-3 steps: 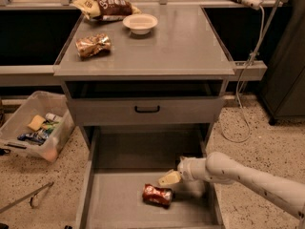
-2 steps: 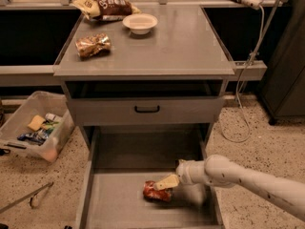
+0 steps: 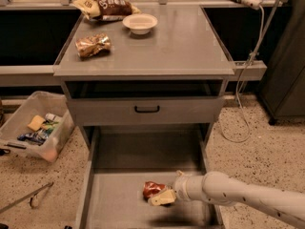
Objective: Pick coke can from middle drawer and place on counter
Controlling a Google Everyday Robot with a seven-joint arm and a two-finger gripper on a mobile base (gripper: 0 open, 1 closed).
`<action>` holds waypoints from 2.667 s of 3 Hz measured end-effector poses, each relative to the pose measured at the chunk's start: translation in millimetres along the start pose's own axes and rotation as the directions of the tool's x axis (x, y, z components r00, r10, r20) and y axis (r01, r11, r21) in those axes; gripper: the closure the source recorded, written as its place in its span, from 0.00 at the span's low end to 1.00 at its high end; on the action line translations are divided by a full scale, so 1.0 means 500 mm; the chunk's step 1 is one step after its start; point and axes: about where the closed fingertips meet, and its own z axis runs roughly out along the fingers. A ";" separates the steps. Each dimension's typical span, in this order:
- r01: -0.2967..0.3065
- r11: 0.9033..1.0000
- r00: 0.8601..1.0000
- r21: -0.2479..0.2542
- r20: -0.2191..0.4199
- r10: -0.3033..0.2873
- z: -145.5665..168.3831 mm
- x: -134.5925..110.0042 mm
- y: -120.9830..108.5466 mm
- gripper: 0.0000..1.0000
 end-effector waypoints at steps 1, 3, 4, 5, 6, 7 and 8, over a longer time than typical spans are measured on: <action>0.063 0.998 0.998 -0.003 0.013 -0.063 0.039 0.022 -0.003 0.00; 0.121 0.993 0.993 -0.008 0.006 -0.121 0.126 0.040 -0.027 0.00; 0.121 0.993 0.993 -0.008 0.006 -0.121 0.126 0.040 -0.027 0.19; 0.121 0.993 0.993 -0.008 0.006 -0.121 0.126 0.040 -0.027 0.41; 0.121 0.993 0.993 -0.008 0.006 -0.121 0.126 0.040 -0.027 0.65; 0.121 0.993 0.993 -0.008 0.006 -0.121 0.122 0.035 -0.025 0.89; 0.106 0.994 0.992 -0.009 0.067 -0.105 0.061 -0.024 -0.030 1.00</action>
Offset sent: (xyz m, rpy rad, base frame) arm 0.0417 0.0481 -0.1078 -0.0550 -0.1158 0.1405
